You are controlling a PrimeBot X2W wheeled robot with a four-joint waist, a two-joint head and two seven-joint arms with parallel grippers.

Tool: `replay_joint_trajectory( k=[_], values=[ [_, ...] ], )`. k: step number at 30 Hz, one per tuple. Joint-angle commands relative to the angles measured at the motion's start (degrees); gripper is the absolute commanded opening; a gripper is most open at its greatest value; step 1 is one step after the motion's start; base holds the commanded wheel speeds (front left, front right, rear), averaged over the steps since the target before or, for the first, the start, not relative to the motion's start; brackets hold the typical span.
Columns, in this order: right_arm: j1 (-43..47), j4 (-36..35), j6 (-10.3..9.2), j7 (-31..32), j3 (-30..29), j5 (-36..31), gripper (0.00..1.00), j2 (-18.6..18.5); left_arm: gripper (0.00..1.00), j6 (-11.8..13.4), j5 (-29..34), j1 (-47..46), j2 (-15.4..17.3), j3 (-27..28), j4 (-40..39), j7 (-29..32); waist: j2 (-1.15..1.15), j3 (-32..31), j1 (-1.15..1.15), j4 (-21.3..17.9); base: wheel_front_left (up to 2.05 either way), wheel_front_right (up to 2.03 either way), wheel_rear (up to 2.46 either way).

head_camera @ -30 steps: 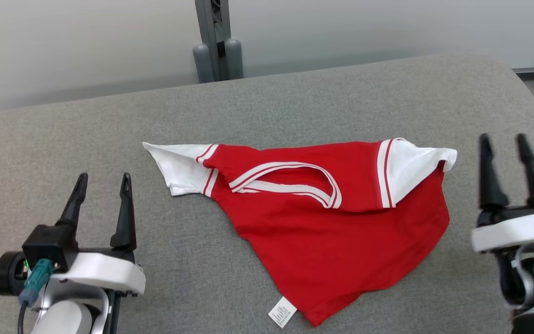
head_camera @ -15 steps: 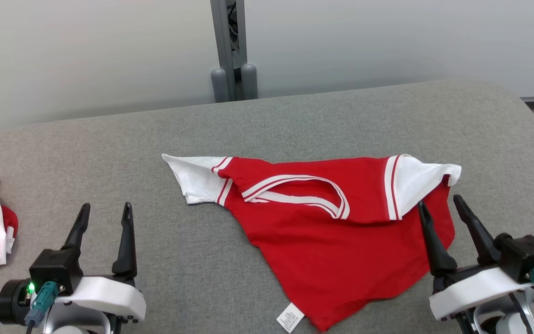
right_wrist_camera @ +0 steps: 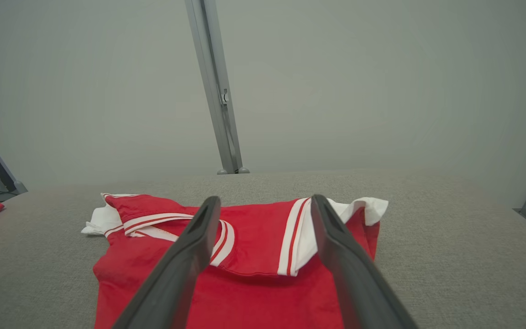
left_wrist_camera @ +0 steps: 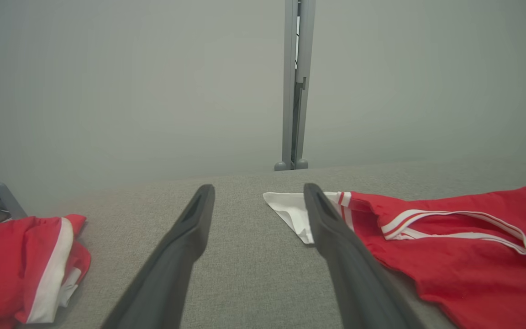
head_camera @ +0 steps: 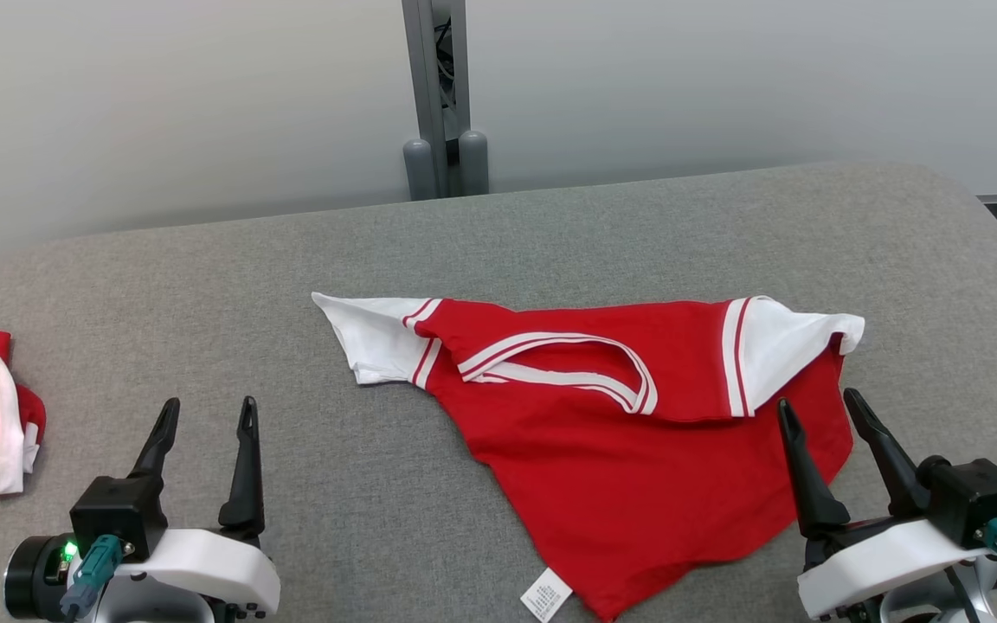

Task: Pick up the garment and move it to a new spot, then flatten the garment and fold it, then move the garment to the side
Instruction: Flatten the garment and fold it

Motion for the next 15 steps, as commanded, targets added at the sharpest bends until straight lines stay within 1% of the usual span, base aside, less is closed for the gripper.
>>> replay_joint_trajectory(
  k=[1, 10, 13, 15],
  values=[
    [0.2, -0.1, 0.03, 0.1, -0.3, -0.3, 1.0, 0.0, 1.0, 0.2, 0.4, -0.1, 0.0, 0.0, -0.1, 0.1, 0.0, 0.0, 0.0, 0.1, 0.0, 0.0, 0.0],
    [-0.6, 0.0, 0.03, 0.5, 0.5, -0.2, 1.0, 0.2, 1.0, 0.3, 0.1, -0.5, 0.0, -0.2, -0.1, 0.0, 0.0, 0.2, 0.0, 0.3, 0.0, 0.0, 0.0],
    [-1.2, 0.2, 0.03, 1.2, 2.5, -1.0, 1.0, -0.3, 1.0, 0.0, 0.0, -1.3, 0.0, -0.4, -0.1, -0.1, 0.0, 0.6, 0.0, 0.7, 0.0, 0.0, 0.0],
    [-1.3, 0.7, 0.03, 1.9, 5.2, -1.1, 1.0, -1.2, 1.0, -0.3, 0.1, -1.7, 0.0, -0.6, 0.1, -0.2, 0.0, 0.8, 0.0, 1.1, 0.0, 0.0, 0.0]
  ],
)
